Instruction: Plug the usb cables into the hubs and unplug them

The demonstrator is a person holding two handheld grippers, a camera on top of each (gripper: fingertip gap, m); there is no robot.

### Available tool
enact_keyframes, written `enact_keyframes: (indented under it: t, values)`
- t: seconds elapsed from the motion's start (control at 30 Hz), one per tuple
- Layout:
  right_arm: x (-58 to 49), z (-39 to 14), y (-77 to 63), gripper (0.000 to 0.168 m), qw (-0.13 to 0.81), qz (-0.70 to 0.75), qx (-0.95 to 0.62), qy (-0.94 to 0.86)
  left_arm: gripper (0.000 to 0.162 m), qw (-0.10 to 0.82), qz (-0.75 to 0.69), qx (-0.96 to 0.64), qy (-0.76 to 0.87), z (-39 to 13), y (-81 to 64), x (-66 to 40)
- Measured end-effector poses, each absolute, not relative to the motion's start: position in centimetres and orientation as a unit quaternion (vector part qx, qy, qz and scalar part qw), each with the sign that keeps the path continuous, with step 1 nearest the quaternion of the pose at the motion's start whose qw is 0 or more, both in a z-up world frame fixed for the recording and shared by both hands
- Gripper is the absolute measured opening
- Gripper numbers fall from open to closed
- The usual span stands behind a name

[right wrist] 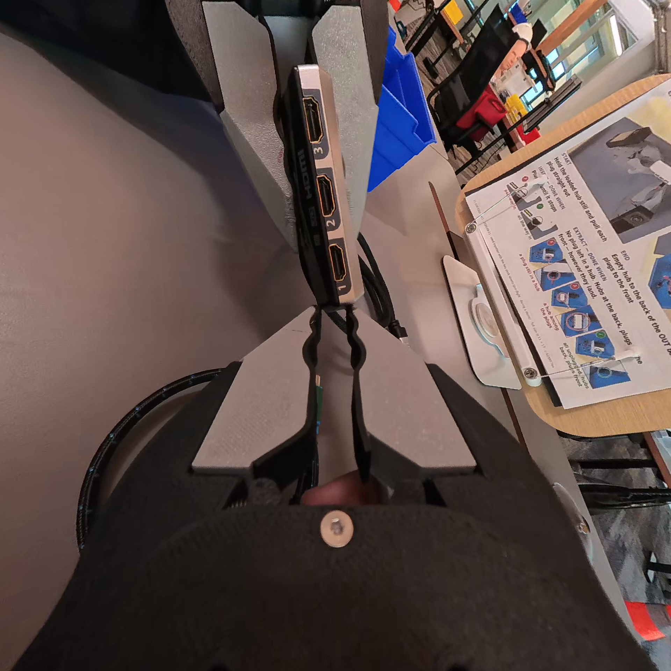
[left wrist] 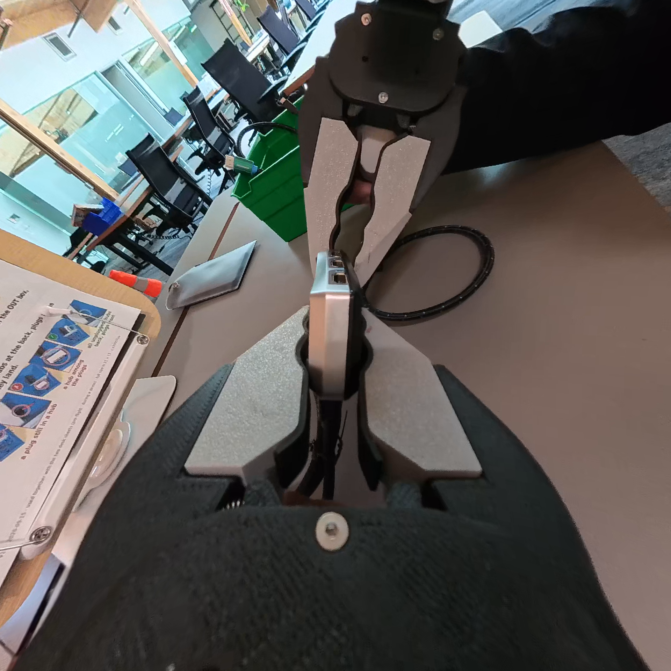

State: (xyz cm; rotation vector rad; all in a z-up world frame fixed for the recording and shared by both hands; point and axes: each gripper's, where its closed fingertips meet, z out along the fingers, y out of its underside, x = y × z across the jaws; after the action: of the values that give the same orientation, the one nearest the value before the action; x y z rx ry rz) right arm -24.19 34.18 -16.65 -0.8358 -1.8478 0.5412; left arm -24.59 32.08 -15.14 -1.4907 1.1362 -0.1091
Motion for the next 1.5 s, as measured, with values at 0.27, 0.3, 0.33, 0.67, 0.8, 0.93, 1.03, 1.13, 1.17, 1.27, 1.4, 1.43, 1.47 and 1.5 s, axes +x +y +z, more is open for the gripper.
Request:
enact_keyframes:
  t: [0.27,0.3,0.33,0.67,0.8,0.93,1.03,1.13,1.17,1.27,1.4,1.43,1.47,1.5]
  values:
    - [-23.9,-17.4,35.3,0.0,0.493,0.199,-0.368,-0.763,0.025,0.564,0.009,-0.654,0.505,-16.7,33.0,-25.0]
    - [-23.5,-17.2,35.9,0.005,0.49,0.202,-0.387,-0.754,0.025,0.566,0.008,-0.653,0.503,-16.7,33.1,-25.2]
    - [-23.0,-16.9,36.5,0.005,0.488,0.206,-0.41,-0.743,0.025,0.571,0.003,-0.653,0.497,-16.5,33.1,-25.4]
    - [-18.2,-22.6,39.0,0.051,0.345,0.159,-0.616,-0.69,0.025,0.569,0.022,-0.653,0.499,-16.7,33.4,-26.3]
    - [-19.7,-23.4,40.2,0.051,0.359,0.132,-0.59,-0.711,0.025,0.569,0.013,-0.662,0.488,-16.5,33.5,-26.5]
    - [-21.6,-24.3,39.7,0.017,0.333,0.161,-0.574,-0.731,0.026,0.545,-0.003,-0.705,0.454,-16.9,34.1,-27.5]
    - [-22.4,-24.4,39.4,0.009,0.338,0.168,-0.561,-0.737,0.025,0.533,-0.022,-0.728,0.431,-17.1,34.3,-27.9]
    - [-22.8,-22.4,39.7,0.007,0.42,0.134,-0.518,-0.733,0.026,0.523,-0.02,-0.744,0.415,-17.5,34.7,-28.9]
    - [-22.7,-21.2,39.7,0.007,0.457,0.113,-0.495,-0.731,0.026,0.52,-0.016,-0.748,0.412,-17.7,34.8,-29.3]
    - [-22.1,-18.7,38.8,0.007,0.532,0.018,-0.407,-0.743,0.025,0.523,-0.009,-0.746,0.412,-18.0,35.1,-29.5]
    - [-21.9,-16.9,36.7,0.007,0.582,-0.058,-0.305,-0.752,0.025,0.533,0.004,-0.736,0.417,-18.0,35.4,-28.7]
    - [-21.8,-16.4,36.3,0.007,0.592,-0.069,-0.29,-0.749,0.025,0.533,0.005,-0.733,0.422,-18.0,35.3,-28.4]
    - [-21.7,-16.1,36.1,0.007,0.6,-0.076,-0.279,-0.746,0.025,0.535,0.007,-0.729,0.427,-18.0,35.2,-28.1]
    - [-21.6,-16.0,36.0,0.007,0.6,-0.083,-0.275,-0.746,0.025,0.536,0.01,-0.727,0.429,-18.0,35.2,-28.0]
